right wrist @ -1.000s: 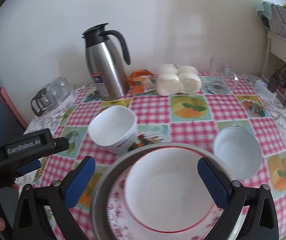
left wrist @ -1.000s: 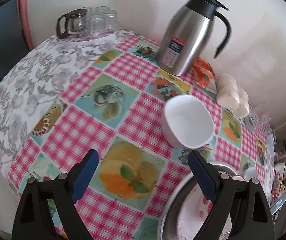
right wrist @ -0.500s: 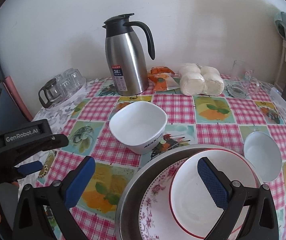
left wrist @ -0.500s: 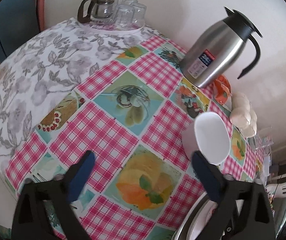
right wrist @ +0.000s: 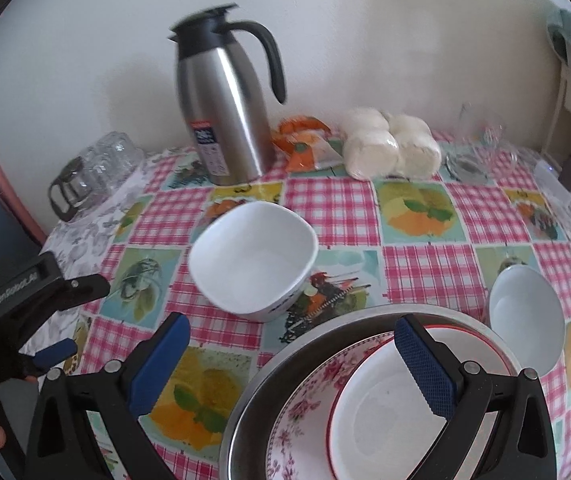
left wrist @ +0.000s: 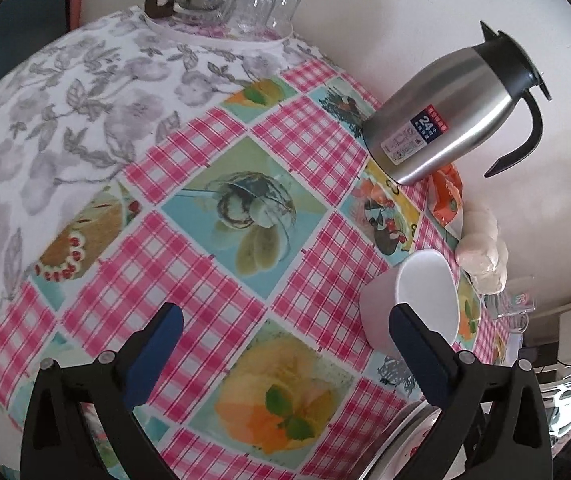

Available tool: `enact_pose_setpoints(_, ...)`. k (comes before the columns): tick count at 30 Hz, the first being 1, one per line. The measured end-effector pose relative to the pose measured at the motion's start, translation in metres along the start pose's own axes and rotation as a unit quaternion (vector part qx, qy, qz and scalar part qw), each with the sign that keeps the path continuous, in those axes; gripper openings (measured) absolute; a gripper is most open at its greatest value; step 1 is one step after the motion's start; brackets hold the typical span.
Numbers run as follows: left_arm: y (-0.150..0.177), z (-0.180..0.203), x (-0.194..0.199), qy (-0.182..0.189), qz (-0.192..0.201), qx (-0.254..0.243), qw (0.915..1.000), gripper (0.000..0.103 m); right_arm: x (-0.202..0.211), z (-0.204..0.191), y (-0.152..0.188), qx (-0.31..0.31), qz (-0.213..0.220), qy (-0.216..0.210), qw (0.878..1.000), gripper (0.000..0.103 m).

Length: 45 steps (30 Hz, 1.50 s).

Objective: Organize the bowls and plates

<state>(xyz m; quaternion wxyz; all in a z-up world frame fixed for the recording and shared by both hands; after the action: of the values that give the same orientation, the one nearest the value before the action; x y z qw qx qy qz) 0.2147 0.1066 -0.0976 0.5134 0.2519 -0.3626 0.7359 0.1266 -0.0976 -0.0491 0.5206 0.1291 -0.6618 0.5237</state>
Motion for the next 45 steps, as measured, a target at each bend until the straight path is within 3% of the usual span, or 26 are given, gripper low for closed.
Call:
enact_pose_setpoints(14, -0.011, 0.015, -0.036, 0.018, -0.021, -0.009, 0.9996, 0.102, -0.035, 0.002, -0.039, 0.003, -0.063, 0.028, 0.998, 0.103)
enact_pose_setpoints(27, -0.017, 0.033, -0.070, 0.025, -0.058, -0.022, 0.9978, 0.102, -0.078, -0.014, -0.030, 0.033, -0.129, -0.007, 0.991, 0.103)
enact_pose_setpoints(38, -0.020, 0.036, -0.089, 0.019, -0.085, -0.031, 0.9957, 0.102, -0.104, -0.017, -0.028, 0.057, -0.155, 0.030, 0.986, 0.103)
enact_pose_setpoints(41, -0.019, 0.038, -0.096, 0.017, -0.090, -0.031, 0.9953, 0.097, -0.106, -0.015, -0.031, 0.062, -0.151, 0.049, 0.985, 0.102)
enact_pose_setpoints(43, -0.018, 0.039, -0.099, 0.018, -0.096, -0.033, 0.9947, 0.087, -0.108, -0.015, -0.032, 0.070, -0.149, 0.065, 0.984, 0.099)
enact_pose_setpoints(45, -0.017, 0.040, -0.103, 0.018, -0.101, -0.034, 0.9941, 0.080, -0.109, -0.014, -0.032, 0.073, -0.150, 0.072, 0.983, 0.092)
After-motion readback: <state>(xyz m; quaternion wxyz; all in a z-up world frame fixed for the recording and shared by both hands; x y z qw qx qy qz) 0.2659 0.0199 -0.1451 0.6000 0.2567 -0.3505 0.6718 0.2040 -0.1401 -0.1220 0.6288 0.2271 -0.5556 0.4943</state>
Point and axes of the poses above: each gripper's, at about its wrist camera, not at the fingertips, and x roughly against the way its jaws point, z to its right, y to its underside, the point moved 9 cm from there along -x, roughly the way its jaws point, and after that the axes turned 14 degrees about y, right-handed, at the moved point
